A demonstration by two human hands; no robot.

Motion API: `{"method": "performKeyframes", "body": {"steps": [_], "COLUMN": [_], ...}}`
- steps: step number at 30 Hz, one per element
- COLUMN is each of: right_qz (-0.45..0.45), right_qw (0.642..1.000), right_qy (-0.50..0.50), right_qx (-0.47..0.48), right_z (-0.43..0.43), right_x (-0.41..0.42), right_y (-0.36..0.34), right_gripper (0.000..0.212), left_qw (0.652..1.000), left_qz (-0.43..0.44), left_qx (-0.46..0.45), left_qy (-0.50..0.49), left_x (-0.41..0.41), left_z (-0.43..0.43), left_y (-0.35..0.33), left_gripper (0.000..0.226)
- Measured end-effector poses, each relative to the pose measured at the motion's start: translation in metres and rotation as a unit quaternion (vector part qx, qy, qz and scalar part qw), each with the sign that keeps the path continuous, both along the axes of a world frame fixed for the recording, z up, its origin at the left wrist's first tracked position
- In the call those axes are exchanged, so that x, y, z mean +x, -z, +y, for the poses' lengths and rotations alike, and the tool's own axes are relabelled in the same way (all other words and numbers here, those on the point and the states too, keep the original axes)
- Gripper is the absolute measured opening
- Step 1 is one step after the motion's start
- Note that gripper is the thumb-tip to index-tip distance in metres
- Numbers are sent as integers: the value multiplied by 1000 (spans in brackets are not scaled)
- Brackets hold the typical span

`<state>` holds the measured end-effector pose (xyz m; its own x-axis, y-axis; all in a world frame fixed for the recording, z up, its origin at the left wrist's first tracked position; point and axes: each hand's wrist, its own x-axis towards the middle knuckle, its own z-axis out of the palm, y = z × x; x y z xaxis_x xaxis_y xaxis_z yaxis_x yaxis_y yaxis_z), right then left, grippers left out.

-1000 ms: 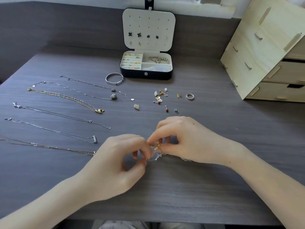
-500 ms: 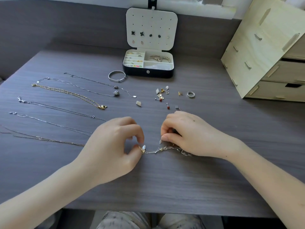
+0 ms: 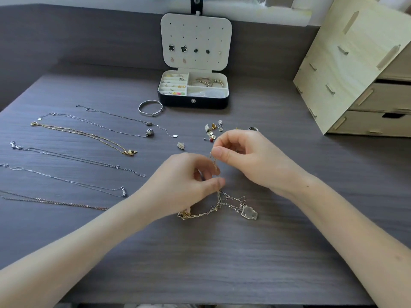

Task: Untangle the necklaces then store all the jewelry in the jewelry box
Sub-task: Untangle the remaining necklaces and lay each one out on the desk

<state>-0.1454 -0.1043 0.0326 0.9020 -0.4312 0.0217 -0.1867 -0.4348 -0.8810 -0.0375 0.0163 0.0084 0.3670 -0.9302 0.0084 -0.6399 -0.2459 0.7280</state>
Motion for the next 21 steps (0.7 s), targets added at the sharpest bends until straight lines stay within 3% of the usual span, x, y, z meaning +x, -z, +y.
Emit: {"method": "performKeyframes", "body": {"steps": [5, 12, 21], "right_qz": [-12, 149, 173], "right_qw": [999, 965, 959], "right_qy": [21, -24, -11], "right_qx": [-46, -214, -224], "right_z": [1, 3, 8], "right_x": [-4, -39, -52], "right_y": [3, 10, 8], "right_gripper": [10, 17, 17], "left_qw": [999, 993, 991], "left_qz": [12, -22, -62], "left_qx": [-7, -17, -36], "left_qy": [-42, -113, -113], "left_x": [4, 13, 14], "left_z": [-5, 7, 14], "left_y": [2, 5, 8], "left_gripper": [12, 17, 13]}}
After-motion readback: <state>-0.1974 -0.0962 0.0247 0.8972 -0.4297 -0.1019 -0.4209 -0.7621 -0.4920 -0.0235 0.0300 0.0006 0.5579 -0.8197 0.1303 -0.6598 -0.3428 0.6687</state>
